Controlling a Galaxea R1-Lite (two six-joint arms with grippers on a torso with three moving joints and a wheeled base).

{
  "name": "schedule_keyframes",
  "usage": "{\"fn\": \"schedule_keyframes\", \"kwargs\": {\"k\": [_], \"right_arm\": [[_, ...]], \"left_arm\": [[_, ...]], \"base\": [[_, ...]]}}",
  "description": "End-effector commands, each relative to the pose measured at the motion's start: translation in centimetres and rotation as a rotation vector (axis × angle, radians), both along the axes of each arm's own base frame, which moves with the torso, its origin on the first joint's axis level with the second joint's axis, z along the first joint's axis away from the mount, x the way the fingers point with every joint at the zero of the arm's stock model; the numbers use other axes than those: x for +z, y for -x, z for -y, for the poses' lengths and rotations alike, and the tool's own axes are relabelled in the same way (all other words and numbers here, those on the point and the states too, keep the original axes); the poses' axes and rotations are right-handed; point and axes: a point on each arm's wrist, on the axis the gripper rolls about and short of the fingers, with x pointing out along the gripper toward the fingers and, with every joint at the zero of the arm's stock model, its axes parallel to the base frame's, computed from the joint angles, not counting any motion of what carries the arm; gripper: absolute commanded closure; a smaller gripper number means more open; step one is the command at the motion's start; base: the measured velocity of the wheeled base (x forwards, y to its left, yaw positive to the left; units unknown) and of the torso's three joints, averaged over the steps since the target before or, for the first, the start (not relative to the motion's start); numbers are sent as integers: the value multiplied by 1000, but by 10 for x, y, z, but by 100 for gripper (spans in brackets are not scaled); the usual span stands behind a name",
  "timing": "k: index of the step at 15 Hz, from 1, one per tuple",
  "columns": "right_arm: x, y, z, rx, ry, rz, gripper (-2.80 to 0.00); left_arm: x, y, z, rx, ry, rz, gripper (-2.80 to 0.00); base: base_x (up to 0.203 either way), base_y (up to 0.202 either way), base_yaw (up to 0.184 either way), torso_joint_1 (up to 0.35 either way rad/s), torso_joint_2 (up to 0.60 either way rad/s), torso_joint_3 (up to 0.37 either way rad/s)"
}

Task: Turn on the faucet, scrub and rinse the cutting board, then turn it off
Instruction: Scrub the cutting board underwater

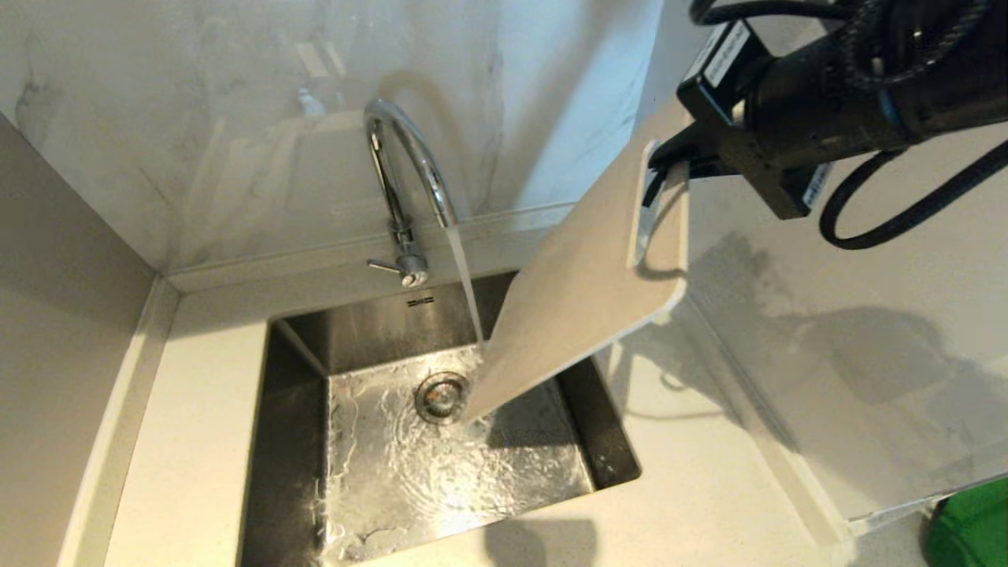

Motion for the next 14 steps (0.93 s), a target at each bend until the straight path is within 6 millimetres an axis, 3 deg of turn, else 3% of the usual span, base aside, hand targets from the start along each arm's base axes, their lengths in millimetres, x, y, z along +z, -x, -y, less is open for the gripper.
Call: {"fn": "schedule_keyframes", "kwargs": {"k": [1,10,14], "right_arm": [[15,29,17,6,-7,47,0],[18,38,21,12,-1,54,0],[21,49,28,12,-3,55,0]], "left_arm": [[2,0,0,0,-1,-3,0],[2,1,0,-2,-3,4,0],[4,6,1,-26,-34,-78,0]], "base": [[0,0,0,0,0,0],[0,0,0,0,0,0],[0,0,0,0,0,0]]}}
